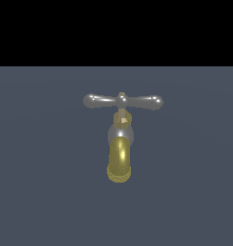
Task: Turn on the faucet by rotating a designated handle.
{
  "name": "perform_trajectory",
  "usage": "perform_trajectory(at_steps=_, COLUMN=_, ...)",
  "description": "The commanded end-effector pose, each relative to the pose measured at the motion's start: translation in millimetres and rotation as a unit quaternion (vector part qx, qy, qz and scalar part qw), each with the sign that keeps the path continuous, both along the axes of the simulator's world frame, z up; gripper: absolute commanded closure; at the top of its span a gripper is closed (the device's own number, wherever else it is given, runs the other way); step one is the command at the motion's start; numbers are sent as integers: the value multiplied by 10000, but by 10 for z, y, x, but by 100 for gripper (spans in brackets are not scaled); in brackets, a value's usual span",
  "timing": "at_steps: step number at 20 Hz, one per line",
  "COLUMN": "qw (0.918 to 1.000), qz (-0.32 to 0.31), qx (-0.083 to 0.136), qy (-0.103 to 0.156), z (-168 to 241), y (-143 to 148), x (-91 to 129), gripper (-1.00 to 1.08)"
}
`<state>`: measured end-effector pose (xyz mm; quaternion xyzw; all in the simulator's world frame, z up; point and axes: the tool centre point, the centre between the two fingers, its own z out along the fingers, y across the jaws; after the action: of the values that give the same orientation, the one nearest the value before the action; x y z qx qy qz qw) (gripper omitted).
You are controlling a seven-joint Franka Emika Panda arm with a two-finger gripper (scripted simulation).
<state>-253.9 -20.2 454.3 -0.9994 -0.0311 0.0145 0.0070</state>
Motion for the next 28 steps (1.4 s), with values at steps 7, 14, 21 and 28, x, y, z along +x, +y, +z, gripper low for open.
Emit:
perform_trajectory(at_steps=7, qw=9959, qz=910, qx=6, qy=-18, z=-337, y=-196, x=62, gripper=108)
perform_trajectory(at_steps=14, qw=9844, qz=1761, qx=11, qy=-37, z=-655, y=-371, x=157, gripper=108)
perform_trajectory(at_steps=21, qw=9655, qz=2602, qx=14, qy=-56, z=-974, y=-529, x=284, gripper=108)
perform_trajectory(at_steps=28, qw=9395, qz=3424, qx=15, qy=-74, z=-1293, y=-666, x=442, gripper=108)
